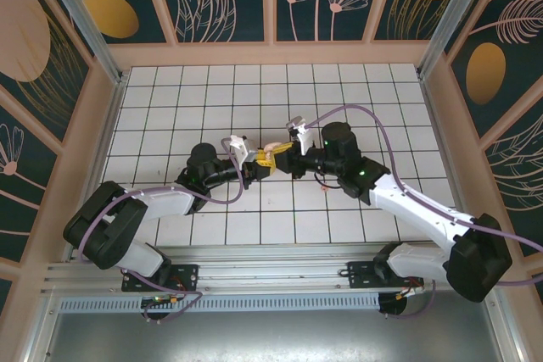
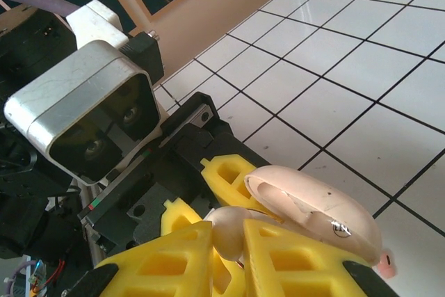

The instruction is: Insert the wireless bluetooth earbuds into the charging case

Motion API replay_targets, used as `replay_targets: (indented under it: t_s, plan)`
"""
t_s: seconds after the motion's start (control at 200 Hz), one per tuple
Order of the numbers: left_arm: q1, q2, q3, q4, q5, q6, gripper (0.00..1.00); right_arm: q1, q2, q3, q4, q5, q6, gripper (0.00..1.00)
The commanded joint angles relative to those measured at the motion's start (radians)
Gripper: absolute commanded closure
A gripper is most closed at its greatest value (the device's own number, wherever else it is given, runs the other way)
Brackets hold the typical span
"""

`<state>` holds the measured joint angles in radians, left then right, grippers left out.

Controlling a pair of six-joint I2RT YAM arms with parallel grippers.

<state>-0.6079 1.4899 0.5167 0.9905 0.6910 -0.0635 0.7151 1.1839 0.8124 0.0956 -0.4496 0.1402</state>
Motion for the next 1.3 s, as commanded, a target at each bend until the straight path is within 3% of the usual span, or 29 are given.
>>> replay_targets:
  t_s: [0.0,0.47,0.791,1.296]
  plan:
    - [-0.006,-0.046,0.021,0.047,0.053,0.034,0.81,-0.007,0.022,0.033,-0.033,0.067,0.003,0.82]
    - [-0.007,-0.061,0.022,0.027,0.061,0.046,0.81,-0.007,0.049,0.057,-0.052,0.113,0.014,0.81]
    - [-0.008,-0.068,0.021,0.011,0.058,0.056,0.81,-0.005,0.045,0.066,-0.061,0.187,0.034,0.75]
    - [-0.007,-0.08,0.018,-0.022,0.0,0.066,0.81,-0.005,-0.016,0.063,-0.023,0.164,0.042,0.71]
